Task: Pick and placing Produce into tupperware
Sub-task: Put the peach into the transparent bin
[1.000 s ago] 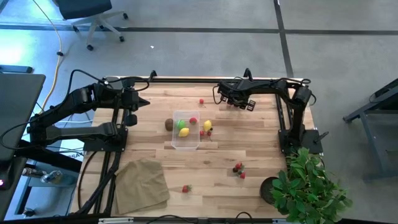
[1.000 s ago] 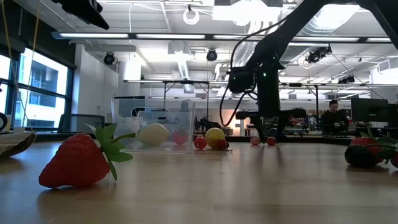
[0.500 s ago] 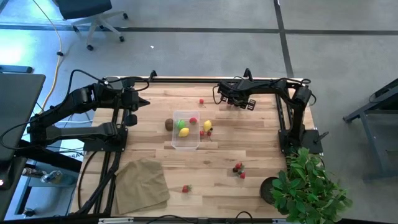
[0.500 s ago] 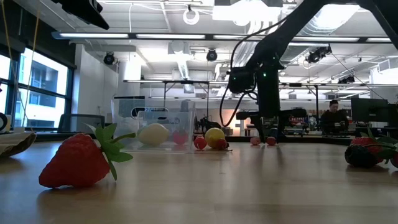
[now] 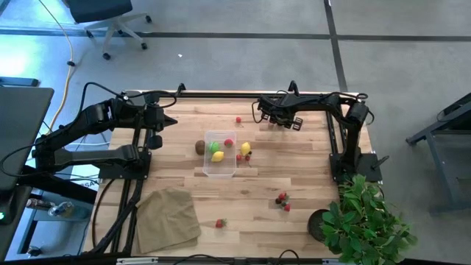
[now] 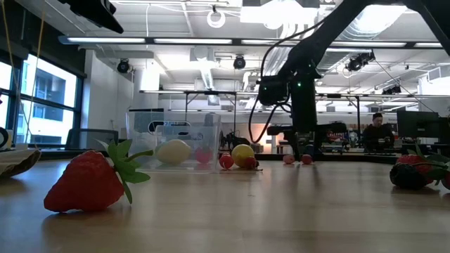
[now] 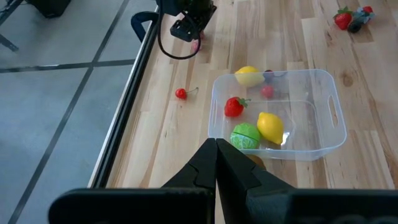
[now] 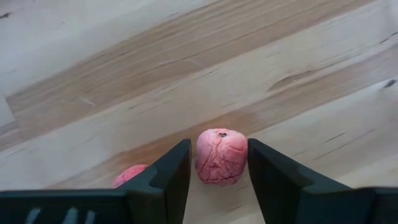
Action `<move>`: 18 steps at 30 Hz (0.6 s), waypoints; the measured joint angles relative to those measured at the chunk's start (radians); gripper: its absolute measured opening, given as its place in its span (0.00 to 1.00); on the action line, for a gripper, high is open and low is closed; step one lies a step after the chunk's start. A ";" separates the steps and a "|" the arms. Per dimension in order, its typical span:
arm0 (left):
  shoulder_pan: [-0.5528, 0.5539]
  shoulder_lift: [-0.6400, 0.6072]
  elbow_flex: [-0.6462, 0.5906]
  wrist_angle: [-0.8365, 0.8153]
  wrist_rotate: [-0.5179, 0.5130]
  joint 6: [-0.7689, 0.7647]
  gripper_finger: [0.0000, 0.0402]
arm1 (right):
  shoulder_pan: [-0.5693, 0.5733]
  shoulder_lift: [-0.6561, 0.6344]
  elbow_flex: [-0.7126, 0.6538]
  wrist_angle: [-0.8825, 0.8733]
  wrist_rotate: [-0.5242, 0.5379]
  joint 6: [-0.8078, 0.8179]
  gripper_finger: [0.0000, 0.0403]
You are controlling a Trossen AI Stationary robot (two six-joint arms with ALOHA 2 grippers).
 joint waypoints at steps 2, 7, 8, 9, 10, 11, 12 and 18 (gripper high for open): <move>0.000 0.000 0.000 0.000 0.000 0.000 0.00 | 0.000 0.000 0.000 0.004 0.000 0.001 0.33; 0.000 0.000 0.000 0.000 0.000 0.000 0.00 | 0.000 0.000 0.000 0.015 0.001 0.002 0.27; 0.000 0.000 0.000 0.000 0.000 0.000 0.00 | 0.000 0.000 0.000 0.017 0.001 0.002 0.26; 0.000 0.000 0.000 0.000 0.000 0.000 0.00 | 0.000 0.000 0.000 0.019 0.001 0.002 0.25; 0.000 0.000 0.000 0.000 0.000 0.000 0.00 | 0.000 0.000 0.000 0.022 0.001 0.001 0.24; 0.000 0.000 0.000 0.000 0.000 0.000 0.00 | 0.000 0.000 0.000 0.023 0.002 0.002 0.24; 0.000 0.000 0.000 0.000 0.000 0.000 0.00 | 0.000 0.000 0.000 0.023 0.002 0.001 0.24; 0.000 0.000 0.000 0.000 0.000 0.000 0.00 | 0.000 0.000 0.000 0.033 0.006 -0.002 0.24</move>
